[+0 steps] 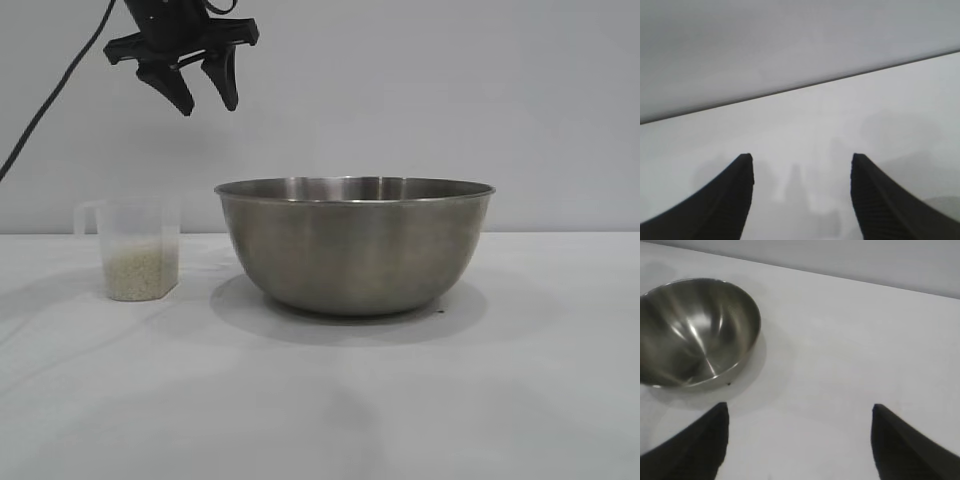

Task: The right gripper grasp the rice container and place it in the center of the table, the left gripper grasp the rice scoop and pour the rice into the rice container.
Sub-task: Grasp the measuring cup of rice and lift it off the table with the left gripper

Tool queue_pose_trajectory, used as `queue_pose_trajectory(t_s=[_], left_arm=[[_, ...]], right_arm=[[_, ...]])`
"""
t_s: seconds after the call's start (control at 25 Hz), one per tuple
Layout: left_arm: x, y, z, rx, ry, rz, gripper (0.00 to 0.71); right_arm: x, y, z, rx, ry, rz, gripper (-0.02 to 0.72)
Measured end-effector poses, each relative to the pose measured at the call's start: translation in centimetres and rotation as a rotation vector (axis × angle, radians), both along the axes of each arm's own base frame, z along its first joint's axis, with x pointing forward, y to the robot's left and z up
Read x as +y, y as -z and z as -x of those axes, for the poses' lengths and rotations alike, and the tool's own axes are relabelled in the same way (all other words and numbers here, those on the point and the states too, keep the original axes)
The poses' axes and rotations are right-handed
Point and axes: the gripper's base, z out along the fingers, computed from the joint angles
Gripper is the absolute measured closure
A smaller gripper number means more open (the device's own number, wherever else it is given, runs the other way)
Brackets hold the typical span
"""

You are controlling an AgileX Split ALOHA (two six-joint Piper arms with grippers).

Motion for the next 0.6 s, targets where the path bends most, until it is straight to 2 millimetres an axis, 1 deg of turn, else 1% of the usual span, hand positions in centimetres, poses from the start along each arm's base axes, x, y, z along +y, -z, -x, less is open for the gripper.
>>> queue_pose_trajectory(t_s=[0.16,0.32,0.48,0.6], left_arm=[[0.0,0.0,0.0,0.000,0.000,0.000,0.297],[0.0,0.0,0.0,0.000,0.000,0.000,0.297],[0.0,0.0,0.0,0.000,0.000,0.000,0.297],[0.0,0.0,0.0,0.000,0.000,0.000,0.297]], right_arm=[[-0.5,2.0,3.5,0.060,-0.017,0.009,0.161],[-0.9,2.6,6.3,0.076,-0.036,0.008,0.161],[-1.2,2.7,8.2,0.044,-0.045,0.006,0.161],[-1.3,3.5,9.2,0.050,-0.050,0.009,0.161]])
